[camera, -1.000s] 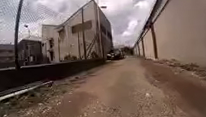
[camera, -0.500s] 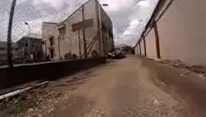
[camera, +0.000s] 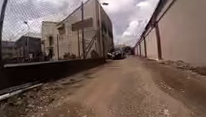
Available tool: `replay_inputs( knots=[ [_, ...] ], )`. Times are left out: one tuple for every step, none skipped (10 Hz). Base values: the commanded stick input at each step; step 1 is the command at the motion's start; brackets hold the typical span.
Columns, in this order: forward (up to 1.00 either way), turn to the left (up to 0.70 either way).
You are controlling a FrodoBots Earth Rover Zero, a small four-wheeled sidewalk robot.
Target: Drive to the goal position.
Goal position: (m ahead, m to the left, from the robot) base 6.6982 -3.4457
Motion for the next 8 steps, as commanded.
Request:
replay_inputs(
  knots=[
    [0.5,-0.48],
    [0.5,0.02],
    [0.5,0.02],
    [0.5,0.02],
    [0.5,0.02],
    [0.5,0.02],
    [0.5,0.02],
    [0.5,0.02]
  ],
)
